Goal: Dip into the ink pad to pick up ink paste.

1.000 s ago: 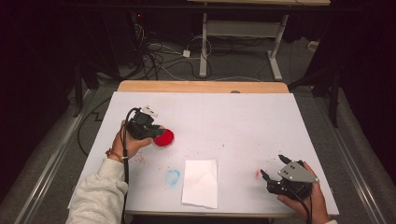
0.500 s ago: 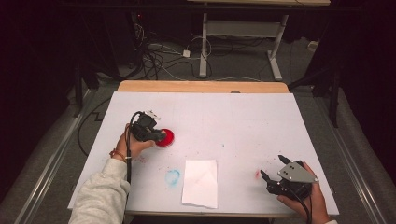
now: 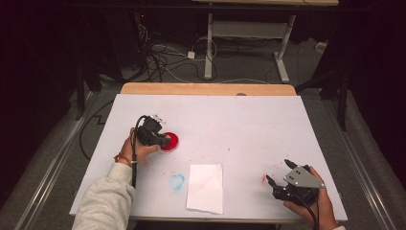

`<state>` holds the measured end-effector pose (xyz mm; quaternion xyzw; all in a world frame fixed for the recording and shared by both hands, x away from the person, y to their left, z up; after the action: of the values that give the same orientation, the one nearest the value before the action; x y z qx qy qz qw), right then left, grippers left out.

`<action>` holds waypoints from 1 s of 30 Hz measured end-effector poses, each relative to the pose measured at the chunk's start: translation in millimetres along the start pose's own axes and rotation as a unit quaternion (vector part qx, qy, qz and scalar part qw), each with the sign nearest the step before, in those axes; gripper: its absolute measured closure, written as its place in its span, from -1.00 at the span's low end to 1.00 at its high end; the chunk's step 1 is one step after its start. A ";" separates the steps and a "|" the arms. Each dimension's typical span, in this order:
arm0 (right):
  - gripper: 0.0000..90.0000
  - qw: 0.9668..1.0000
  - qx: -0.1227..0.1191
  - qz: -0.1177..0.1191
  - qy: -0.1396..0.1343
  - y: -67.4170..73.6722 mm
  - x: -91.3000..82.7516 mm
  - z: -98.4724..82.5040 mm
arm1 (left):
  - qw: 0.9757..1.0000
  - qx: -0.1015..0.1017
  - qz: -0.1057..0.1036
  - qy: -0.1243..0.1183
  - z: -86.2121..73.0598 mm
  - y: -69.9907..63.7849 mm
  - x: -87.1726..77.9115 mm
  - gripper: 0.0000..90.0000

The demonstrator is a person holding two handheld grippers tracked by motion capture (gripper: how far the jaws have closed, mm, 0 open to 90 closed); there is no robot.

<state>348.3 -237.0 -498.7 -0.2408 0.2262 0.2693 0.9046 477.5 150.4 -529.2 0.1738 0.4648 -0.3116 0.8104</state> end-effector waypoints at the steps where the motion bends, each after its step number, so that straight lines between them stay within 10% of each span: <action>1: -0.48 1.000 -0.001 0.001 0.000 0.3 0.2 0.2 | 1.000 0.006 0.004 0.003 -0.4 -0.1 -0.3 0.65; 30: -0.48 1.000 -0.008 0.006 0.007 2.1 2.2 0.5 | 1.000 0.004 -0.005 -0.007 -1.5 0.8 -0.4 0.64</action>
<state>348.7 -234.3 -500.2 -0.2489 0.2314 0.2748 0.8994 476.9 152.1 -529.6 0.1724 0.4588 -0.3182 0.8115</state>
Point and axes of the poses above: each handheld gripper's, and its own axes: x roughly forward along the jaws, z roughly out of its top, y roughly to its left, the point moved 9 cm from there along x, roughly forward along the jaws, and after that the axes turned 5 degrees about z, right-handed, at the moved point
